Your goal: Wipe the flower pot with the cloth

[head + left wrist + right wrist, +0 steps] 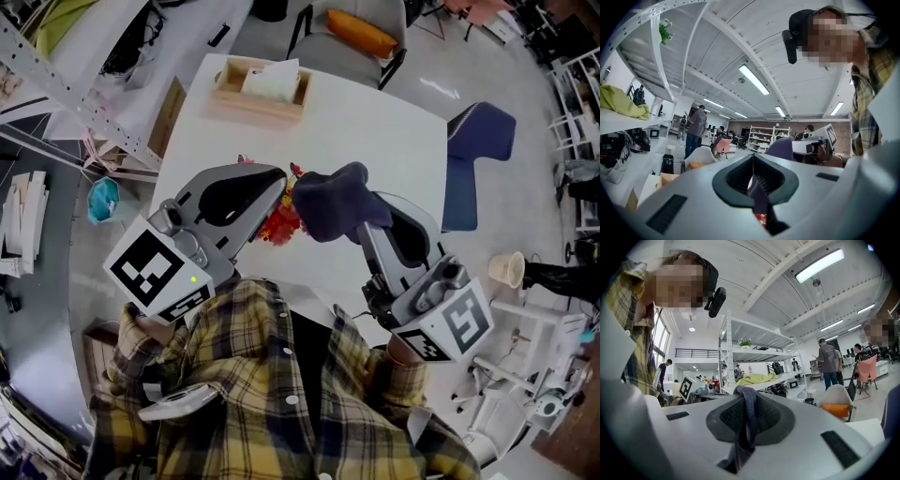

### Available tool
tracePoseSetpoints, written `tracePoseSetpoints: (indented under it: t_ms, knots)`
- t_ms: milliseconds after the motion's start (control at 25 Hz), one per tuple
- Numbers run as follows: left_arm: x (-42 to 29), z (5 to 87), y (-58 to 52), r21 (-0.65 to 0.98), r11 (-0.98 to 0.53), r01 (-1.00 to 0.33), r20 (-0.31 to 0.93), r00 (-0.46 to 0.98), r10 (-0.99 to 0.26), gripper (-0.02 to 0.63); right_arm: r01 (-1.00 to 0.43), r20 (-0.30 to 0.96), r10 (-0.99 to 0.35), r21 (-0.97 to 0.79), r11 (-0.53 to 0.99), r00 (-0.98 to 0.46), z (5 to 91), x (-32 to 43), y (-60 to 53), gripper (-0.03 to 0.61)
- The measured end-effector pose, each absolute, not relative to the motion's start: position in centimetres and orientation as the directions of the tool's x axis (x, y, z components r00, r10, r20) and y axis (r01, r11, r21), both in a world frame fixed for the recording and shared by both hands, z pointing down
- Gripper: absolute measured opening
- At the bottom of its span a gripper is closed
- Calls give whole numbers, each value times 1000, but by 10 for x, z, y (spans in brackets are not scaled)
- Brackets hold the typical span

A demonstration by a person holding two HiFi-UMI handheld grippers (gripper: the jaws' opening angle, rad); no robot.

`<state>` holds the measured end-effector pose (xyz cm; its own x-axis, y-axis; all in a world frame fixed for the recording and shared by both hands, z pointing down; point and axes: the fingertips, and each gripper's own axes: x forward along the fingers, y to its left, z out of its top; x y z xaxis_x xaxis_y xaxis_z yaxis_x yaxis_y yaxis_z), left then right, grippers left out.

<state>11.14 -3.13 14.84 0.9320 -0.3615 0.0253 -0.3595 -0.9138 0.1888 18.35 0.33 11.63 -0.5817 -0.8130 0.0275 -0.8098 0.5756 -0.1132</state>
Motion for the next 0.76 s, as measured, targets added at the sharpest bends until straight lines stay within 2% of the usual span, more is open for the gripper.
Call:
tracePoseSetpoints:
  t_ms: [520,760]
  knots:
    - [112,152,-43,159,-922,-352,128,934,-334,12,-802,61,-803,-129,583,-593,125,176,1,15]
    - [108,152,-46,142,-929,-343,130,936,-326,12,-809,51,-808,-92,581,-587,117,175,2,15]
